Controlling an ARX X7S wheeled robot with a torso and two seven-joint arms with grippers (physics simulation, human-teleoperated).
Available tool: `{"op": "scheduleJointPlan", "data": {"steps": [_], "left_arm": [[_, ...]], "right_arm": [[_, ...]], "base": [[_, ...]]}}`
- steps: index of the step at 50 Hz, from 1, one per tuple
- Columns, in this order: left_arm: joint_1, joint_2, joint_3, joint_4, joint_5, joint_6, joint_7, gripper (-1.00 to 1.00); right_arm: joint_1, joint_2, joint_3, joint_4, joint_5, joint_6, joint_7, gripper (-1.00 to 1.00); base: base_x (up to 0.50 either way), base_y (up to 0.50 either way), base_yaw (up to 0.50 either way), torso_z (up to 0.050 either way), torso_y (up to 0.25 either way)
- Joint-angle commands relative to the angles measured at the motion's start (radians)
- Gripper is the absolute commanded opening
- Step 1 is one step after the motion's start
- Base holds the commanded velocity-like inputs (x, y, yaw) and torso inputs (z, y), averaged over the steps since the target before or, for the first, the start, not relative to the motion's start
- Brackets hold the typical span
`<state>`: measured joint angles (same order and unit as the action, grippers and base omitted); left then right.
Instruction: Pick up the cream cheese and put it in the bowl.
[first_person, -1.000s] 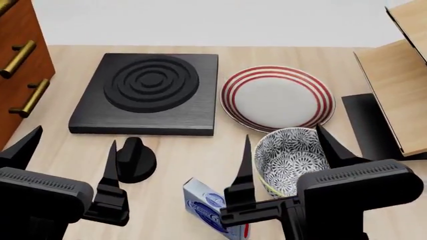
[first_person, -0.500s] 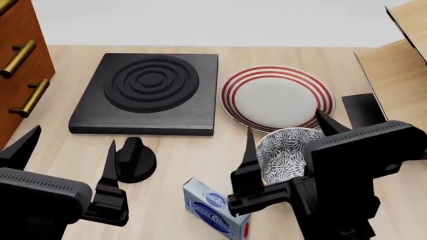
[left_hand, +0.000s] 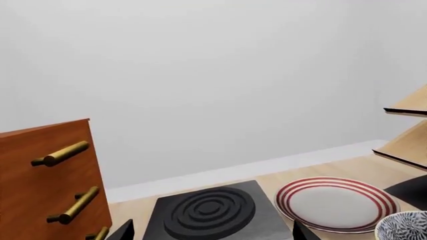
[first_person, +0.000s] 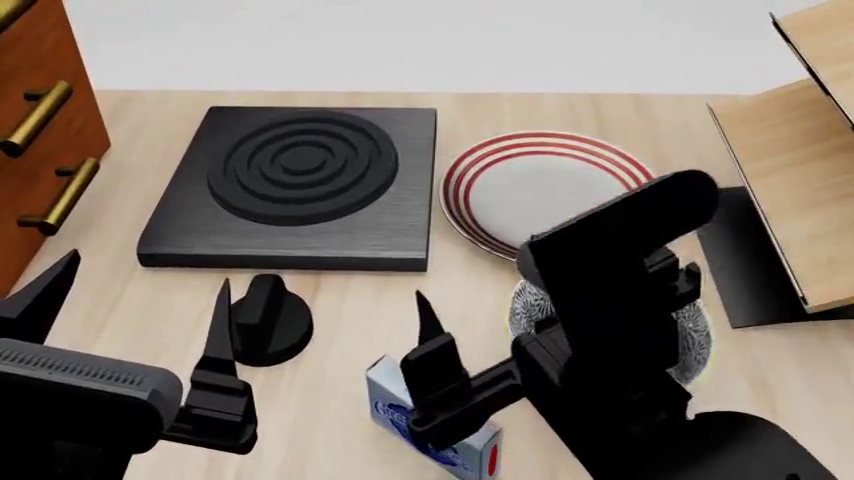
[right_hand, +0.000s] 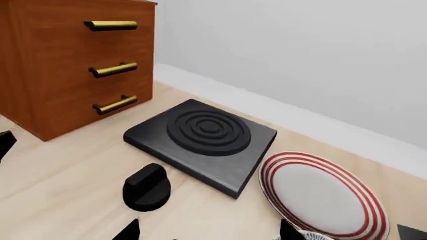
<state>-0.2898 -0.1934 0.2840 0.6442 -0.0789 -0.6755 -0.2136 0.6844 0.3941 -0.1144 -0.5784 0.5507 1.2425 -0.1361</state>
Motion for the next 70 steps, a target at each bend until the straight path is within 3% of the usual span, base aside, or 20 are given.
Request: {"op": "scheduleJointPlan", "data": {"steps": [1,33,70], "left_arm": [[-0.001,-0.004,0.004,-0.001,-0.004,0.003,-0.008,1.00],[-0.002,-0.016,0.025,-0.003,-0.015,0.007,-0.027,1.00],[-0.032,-0.018,0.052,-0.081,-0.029,0.036,-0.036,1.00]], "right_arm": [[0.123,0.006,-0.062,0.081,0.050,0.126,-0.045,1.00],[0.280,0.008,-0.273,0.371,0.021,0.146,-0.116,1.00],[0.370,-0.063,-0.479,0.852,-0.088,-0.116,-0.260,1.00]], "base": [[0.00,0.00,0.00,0.000,0.000],[0.00,0.00,0.00,0.000,0.000],[0.00,0.00,0.00,0.000,0.000]]}}
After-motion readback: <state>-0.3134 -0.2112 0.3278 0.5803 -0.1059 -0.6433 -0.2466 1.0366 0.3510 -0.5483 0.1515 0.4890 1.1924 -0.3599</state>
